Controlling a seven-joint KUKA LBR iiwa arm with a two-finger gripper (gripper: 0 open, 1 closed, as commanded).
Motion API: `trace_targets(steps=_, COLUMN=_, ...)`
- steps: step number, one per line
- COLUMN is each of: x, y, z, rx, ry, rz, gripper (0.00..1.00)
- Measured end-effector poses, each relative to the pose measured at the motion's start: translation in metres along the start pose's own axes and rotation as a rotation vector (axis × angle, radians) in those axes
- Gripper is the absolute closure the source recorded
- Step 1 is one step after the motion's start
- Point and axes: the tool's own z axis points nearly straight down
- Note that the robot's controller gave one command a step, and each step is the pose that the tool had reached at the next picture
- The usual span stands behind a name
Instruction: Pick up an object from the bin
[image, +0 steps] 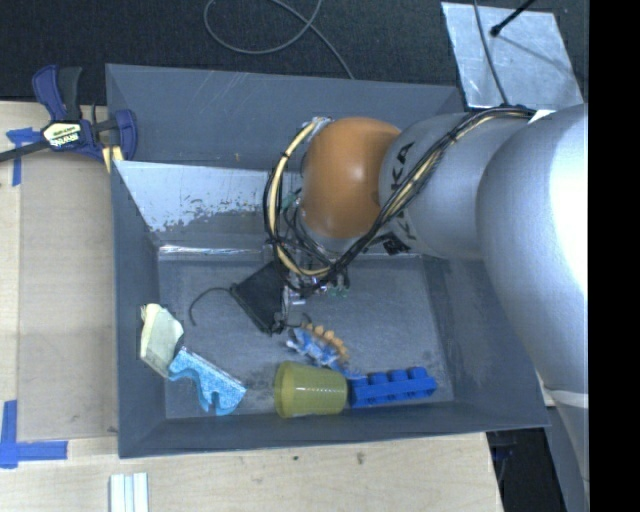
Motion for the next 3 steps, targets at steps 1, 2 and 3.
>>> trace_targets(steps=1, x=0.0034, y=-0.0001, z=-0.0040, rx=-0.001, ry=-0.006, rz=0.007, gripper=1.00)
trace_targets(steps=2, x=0.0034, y=-0.0002, z=-0.0040, rx=-0.001, ry=-0.006, rz=0.008, gripper=1.00)
trace_targets(steps=3, x=0.0033, y=-0.0003, z=-0.0052, rx=-0.001, ry=-0.007, rz=0.008, gripper=1.00)
